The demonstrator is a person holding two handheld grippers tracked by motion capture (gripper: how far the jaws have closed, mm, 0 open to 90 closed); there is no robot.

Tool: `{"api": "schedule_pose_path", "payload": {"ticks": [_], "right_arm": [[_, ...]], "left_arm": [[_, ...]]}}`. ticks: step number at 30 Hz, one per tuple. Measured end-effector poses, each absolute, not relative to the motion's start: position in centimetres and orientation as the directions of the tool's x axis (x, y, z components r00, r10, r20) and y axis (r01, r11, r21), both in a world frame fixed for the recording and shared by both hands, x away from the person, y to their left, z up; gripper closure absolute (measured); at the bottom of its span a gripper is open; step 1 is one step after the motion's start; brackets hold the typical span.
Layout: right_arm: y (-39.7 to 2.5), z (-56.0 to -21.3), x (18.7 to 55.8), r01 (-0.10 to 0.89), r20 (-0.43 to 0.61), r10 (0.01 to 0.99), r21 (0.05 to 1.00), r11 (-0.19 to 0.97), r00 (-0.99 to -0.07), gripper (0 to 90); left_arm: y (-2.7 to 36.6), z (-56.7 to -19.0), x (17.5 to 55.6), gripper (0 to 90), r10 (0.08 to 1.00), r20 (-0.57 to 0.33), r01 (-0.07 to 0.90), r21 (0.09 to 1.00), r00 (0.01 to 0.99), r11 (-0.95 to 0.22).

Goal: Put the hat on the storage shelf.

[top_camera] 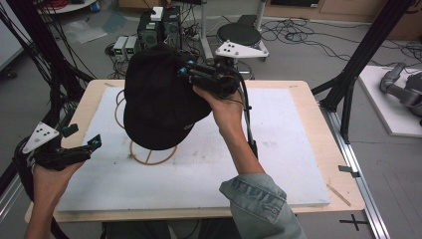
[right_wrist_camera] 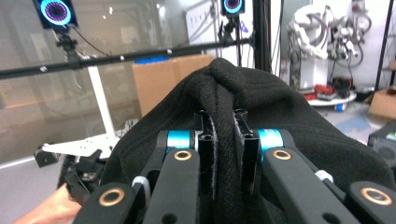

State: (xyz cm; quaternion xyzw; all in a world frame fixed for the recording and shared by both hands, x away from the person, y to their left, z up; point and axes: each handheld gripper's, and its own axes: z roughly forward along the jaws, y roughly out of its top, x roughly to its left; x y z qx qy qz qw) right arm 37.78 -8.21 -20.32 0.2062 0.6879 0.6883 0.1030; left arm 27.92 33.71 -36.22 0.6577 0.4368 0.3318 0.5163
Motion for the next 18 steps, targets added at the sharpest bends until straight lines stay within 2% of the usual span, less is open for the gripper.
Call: {"api": "schedule_pose_path", "payload": {"ticks": [18], "right_arm": [[-2.8, -23.6, 41.5, 0.306, 0.252, 0.447, 0.95, 0.053, -0.859, 79.9]], "left_arm": [[35.0, -36.2, 27.7, 12.5, 0.932, -0.003, 0.24, 0.966, 0.364, -0.091]]}}
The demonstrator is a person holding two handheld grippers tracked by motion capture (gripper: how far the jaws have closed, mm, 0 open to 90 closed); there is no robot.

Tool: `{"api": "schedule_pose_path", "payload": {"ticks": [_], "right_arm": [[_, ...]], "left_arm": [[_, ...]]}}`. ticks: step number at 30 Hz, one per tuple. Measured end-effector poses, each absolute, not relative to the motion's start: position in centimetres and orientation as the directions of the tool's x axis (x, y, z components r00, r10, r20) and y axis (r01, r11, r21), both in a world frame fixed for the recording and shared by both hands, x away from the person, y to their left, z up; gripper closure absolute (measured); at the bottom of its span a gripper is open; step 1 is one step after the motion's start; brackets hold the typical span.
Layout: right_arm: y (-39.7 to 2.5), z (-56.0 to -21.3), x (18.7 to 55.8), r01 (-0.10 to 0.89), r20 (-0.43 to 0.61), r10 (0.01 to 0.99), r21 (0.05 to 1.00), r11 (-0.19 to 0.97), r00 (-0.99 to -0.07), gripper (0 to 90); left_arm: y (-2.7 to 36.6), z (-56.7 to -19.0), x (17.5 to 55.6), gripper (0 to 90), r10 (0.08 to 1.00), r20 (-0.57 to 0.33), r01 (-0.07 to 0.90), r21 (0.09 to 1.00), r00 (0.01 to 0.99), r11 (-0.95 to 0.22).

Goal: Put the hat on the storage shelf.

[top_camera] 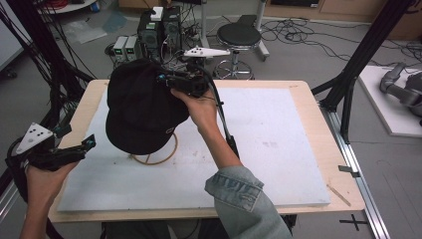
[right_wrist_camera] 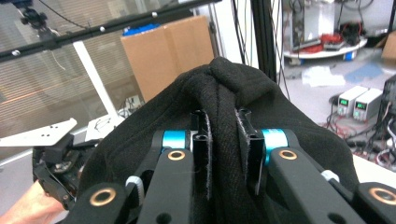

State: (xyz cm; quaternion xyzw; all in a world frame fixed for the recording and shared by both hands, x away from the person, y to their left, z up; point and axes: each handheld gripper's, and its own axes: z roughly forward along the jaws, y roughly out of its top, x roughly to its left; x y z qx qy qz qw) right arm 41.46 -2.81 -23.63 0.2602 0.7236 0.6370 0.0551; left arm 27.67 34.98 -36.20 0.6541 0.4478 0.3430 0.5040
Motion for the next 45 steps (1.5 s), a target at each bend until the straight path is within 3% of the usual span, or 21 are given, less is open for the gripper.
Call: {"api": "schedule_pose_path", "payload": {"ticks": [9, 23, 33, 45], "right_arm": [[-1.6, -24.6, 42.1, 0.348, 0.28, 0.463, 0.935, 0.067, -0.841, 76.6], [-1.6, -25.3, 42.3, 0.361, 0.269, 0.524, 0.929, 0.078, -0.808, 56.9], [-4.7, -24.8, 41.6, 0.324, 0.231, 0.589, 0.944, 0.057, -0.775, 44.1], [-12.4, -25.7, 39.8, 0.315, 0.18, 0.728, 0.948, 0.052, -0.661, 32.8]], "left_arm": [[35.4, -36.1, 27.5, 12.5, 0.935, -0.002, 0.238, 0.967, 0.356, -0.088], [35.9, -35.7, 27.2, 12.5, 0.94, -0.005, 0.231, 0.97, 0.34, -0.078], [35.9, -35.1, 27.2, 12.5, 0.941, -0.005, 0.214, 0.974, 0.338, -0.072], [35.6, -34.9, 27.6, 12.5, 0.935, -0.004, 0.214, 0.974, 0.355, -0.077]]}}
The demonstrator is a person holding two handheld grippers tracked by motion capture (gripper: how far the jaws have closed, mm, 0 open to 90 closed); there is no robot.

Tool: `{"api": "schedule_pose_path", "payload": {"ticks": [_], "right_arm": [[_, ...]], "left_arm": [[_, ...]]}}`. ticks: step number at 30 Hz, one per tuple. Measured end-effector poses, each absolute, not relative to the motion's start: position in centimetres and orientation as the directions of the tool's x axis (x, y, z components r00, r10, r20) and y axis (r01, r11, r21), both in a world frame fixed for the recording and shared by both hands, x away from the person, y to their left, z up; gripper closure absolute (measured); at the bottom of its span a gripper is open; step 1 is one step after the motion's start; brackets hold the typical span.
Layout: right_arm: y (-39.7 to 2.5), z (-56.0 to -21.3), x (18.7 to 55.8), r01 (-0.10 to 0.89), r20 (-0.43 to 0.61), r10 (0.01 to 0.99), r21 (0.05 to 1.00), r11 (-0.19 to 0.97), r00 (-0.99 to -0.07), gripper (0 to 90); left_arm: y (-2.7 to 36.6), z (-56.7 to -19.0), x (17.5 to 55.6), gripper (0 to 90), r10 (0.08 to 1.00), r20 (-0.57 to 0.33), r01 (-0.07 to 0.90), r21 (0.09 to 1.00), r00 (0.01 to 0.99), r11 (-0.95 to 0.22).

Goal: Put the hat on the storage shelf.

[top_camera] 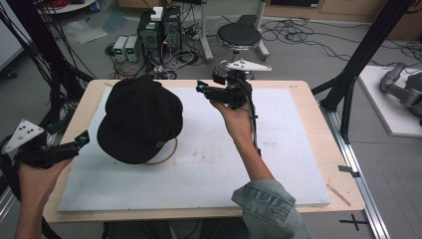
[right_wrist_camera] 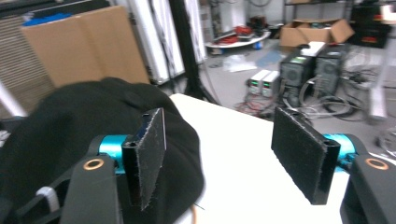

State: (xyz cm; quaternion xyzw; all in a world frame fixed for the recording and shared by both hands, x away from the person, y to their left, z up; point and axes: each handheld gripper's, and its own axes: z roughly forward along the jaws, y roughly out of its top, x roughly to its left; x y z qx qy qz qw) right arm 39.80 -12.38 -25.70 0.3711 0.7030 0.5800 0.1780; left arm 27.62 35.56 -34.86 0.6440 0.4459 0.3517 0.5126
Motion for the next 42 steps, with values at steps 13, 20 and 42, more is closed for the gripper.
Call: {"api": "schedule_pose_path", "payload": {"ticks": [13, 20, 42], "right_arm": [[-21.0, -28.1, 35.7, 0.279, 0.083, 0.88, 0.959, 0.058, -0.468, 21.8], [-24.0, -29.6, 33.5, 0.265, 0.068, 0.914, 0.963, 0.044, -0.399, 20.2], [-30.7, -35.1, 31.1, 0.311, 0.17, 0.944, 0.947, -0.077, -0.283, 17.8]], "left_arm": [[34.4, -35.0, 28.6, 12.5, 0.923, -0.001, 0.221, 0.971, 0.386, -0.092], [34.4, -34.9, 28.6, 12.5, 0.923, -0.001, 0.22, 0.971, 0.384, -0.09], [35.2, -36.5, 29.2, 12.6, 0.931, -0.026, 0.258, 0.963, 0.363, -0.074]]}}
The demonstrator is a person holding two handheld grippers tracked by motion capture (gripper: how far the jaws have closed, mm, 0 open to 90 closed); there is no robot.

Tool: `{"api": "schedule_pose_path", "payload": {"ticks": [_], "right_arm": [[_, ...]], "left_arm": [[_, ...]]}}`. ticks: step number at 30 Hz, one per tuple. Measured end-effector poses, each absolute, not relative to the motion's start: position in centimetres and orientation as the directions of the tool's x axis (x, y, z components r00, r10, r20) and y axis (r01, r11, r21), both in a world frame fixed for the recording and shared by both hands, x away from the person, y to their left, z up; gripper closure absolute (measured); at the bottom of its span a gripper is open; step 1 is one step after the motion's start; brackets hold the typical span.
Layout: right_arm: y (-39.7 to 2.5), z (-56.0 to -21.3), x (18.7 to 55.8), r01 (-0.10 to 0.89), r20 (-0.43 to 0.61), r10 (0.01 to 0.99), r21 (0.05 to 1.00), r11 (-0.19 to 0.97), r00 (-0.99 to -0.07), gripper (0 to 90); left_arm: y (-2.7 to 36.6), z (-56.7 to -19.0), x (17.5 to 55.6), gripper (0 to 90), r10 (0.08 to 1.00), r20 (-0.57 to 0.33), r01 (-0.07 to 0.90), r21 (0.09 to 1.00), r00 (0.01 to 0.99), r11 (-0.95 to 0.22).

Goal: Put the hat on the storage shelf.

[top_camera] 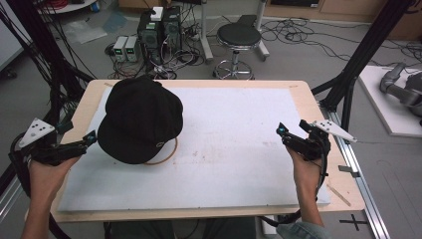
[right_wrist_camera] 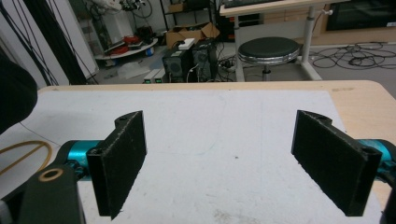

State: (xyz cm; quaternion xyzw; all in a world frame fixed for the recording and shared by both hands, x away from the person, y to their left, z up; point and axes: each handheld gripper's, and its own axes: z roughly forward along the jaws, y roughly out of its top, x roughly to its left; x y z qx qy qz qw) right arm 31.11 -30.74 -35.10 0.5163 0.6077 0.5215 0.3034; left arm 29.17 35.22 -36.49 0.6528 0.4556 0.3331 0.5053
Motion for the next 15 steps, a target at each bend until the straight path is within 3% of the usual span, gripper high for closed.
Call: {"api": "schedule_pose_path", "payload": {"ticks": [15], "right_arm": [[-31.5, -36.9, 31.2, 0.343, 0.173, 0.951, 0.936, -0.078, -0.257, 17.7]], "left_arm": [[35.1, -36.9, 29.4, 12.5, 0.93, -0.033, 0.268, 0.961, 0.367, -0.072]]}}
